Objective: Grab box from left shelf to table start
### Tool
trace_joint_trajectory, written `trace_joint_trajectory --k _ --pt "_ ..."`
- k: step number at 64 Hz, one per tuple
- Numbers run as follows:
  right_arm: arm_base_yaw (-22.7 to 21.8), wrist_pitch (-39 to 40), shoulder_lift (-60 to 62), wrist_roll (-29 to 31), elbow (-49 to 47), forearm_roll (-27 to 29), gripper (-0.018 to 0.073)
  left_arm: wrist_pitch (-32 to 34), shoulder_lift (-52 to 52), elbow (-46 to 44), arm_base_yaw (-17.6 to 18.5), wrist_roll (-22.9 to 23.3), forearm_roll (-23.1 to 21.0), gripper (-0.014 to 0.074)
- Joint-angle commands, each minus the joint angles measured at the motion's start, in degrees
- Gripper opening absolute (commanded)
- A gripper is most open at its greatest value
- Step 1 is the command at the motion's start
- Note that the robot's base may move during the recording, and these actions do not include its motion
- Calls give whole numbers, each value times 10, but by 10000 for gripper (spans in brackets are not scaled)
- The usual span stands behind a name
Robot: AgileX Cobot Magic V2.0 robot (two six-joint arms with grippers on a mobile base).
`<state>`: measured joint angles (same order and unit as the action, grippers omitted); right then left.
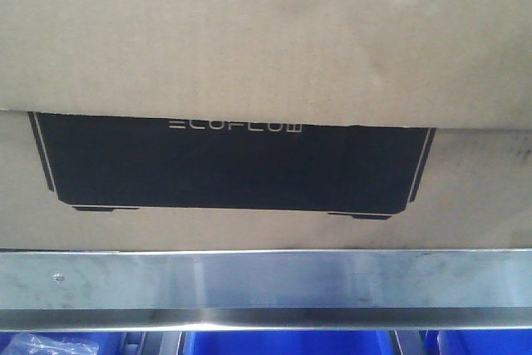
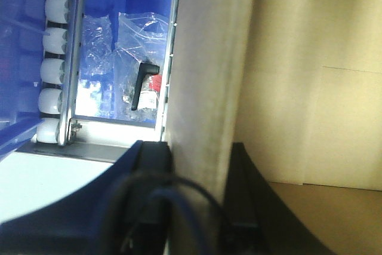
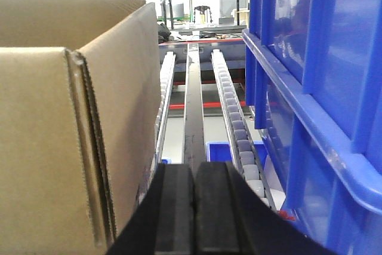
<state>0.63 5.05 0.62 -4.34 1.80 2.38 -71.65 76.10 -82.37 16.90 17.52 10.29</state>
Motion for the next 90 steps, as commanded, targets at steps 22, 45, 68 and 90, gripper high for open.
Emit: trace_joint_trajectory --k 22,45,68,90 --pt "-2 50 2 3 -2 -3 25 -2 -18 -14 -2 8 7 -14" --pt "-1 -30 -2 -6 -42 4 25 -2 -18 -14 -2 8 7 -14" --pt "-1 -360 -170 -33 -275 4 25 -2 -18 -14 -2 8 6 -14" --pt "32 -567 -314 -205 -460 -106 72 -2 -18 -14 -2 8 6 -14"
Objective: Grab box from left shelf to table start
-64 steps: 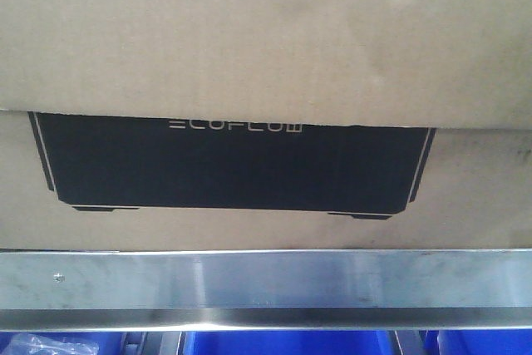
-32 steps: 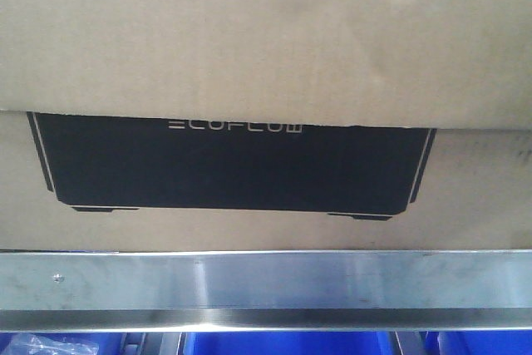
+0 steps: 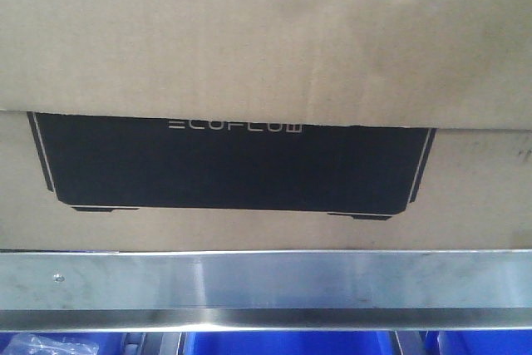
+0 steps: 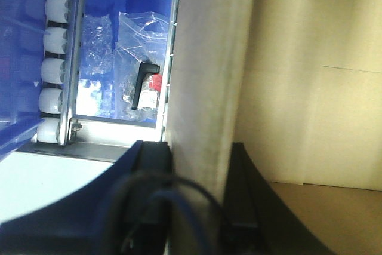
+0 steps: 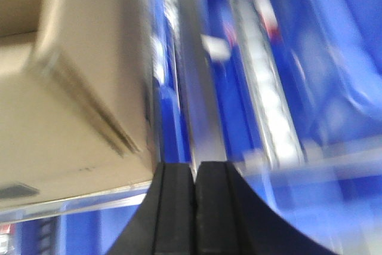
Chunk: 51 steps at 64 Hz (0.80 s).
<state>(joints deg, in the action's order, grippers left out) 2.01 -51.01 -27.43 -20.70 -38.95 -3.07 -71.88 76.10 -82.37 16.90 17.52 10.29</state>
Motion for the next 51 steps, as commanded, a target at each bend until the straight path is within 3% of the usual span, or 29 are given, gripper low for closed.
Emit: trace_joint_trajectory --k 1,13,16,25,37,51 --pt "23 -11 -38 -45 -61 -62 89 0 -18 -14 -2 8 6 -14" --pt "122 -26 -90 -86 -120 -102 412 0 -18 -14 -2 8 6 -14" --pt "147 -26 -105 -93 -135 -112 453 0 -18 -14 -2 8 6 -14" --pt "191 -28 -152 -103 -183 -128 458 0 -18 -14 -2 8 6 -14" --pt "190 -56 -228 -97 -268 -127 458 0 -18 -14 -2 8 6 -14" --pt "190 -86 -308 -45 -356 -106 458 0 -18 -14 -2 8 6 -14"
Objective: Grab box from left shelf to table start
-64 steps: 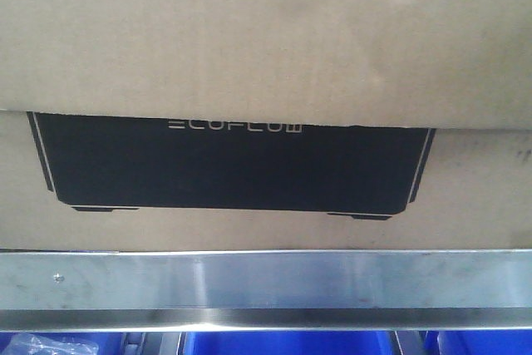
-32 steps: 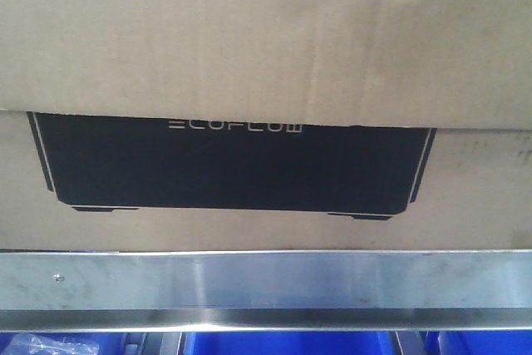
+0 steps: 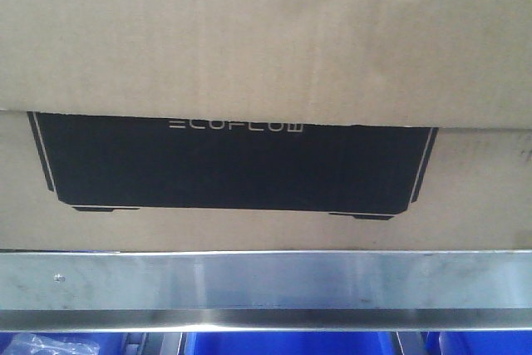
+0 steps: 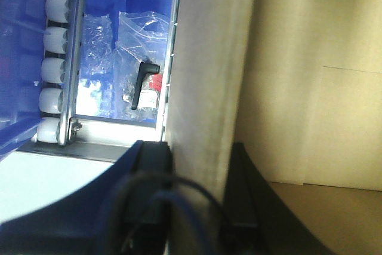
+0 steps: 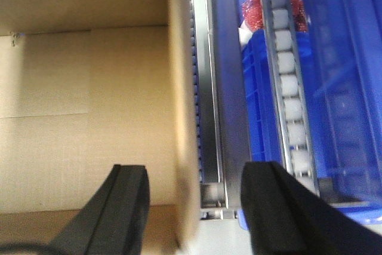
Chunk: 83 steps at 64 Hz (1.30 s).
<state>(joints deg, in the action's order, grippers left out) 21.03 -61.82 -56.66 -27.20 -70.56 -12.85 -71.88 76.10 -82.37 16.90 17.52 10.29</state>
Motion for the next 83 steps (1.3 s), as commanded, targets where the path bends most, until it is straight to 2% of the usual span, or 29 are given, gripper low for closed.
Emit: trace_joint_trajectory --k 1,8,18,34,46,63,83 --pt "0 20 -20 22 -44 -9 458 0 -18 -14 -2 8 6 -14" --pt "-4 20 -48 28 -68 -7 458 0 -18 -14 -2 8 6 -14" --pt "-36 26 -71 45 -80 13 458 0 -18 -14 -2 8 6 -14" --pt "-103 47 -101 135 -80 118 458 0 -18 -14 -2 8 6 -14" --pt "-126 54 -124 153 -80 123 458 0 -18 -14 -2 8 6 -14" --pt "-131 55 -162 182 -80 151 458 0 -18 -14 -2 8 6 -14" --pt "-131 61 -180 182 -66 164 458 0 -18 -14 -2 8 6 -14"
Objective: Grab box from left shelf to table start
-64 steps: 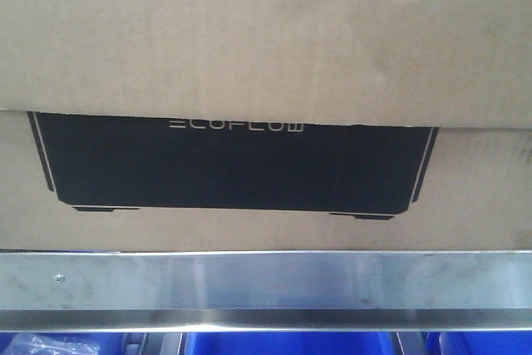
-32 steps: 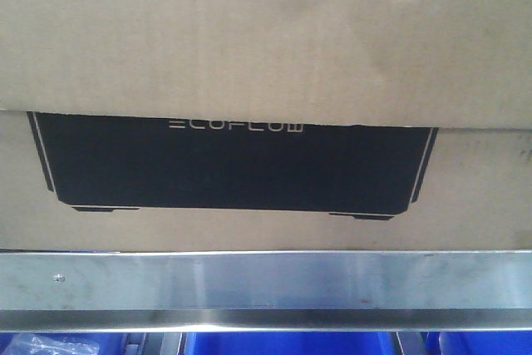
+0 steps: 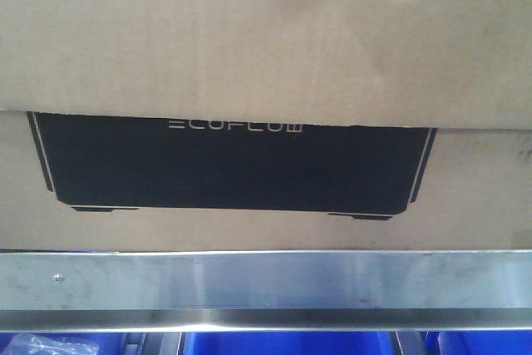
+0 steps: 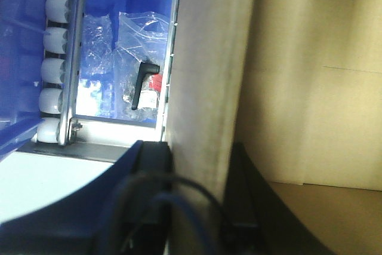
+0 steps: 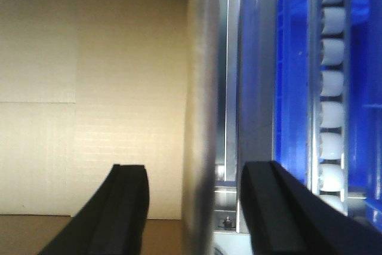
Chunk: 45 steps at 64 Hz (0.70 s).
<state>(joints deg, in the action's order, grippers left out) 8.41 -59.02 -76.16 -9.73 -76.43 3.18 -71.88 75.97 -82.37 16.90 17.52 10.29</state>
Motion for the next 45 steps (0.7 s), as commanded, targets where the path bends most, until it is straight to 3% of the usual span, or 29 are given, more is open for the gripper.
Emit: trace_joint_trajectory --k 1,45 --pt "-4 33 14 7 -5 5 458 0 -17 -14 -2 8 6 -14" --pt "-4 47 13 7 25 17 443 0 -17 -14 -2 8 6 -14"
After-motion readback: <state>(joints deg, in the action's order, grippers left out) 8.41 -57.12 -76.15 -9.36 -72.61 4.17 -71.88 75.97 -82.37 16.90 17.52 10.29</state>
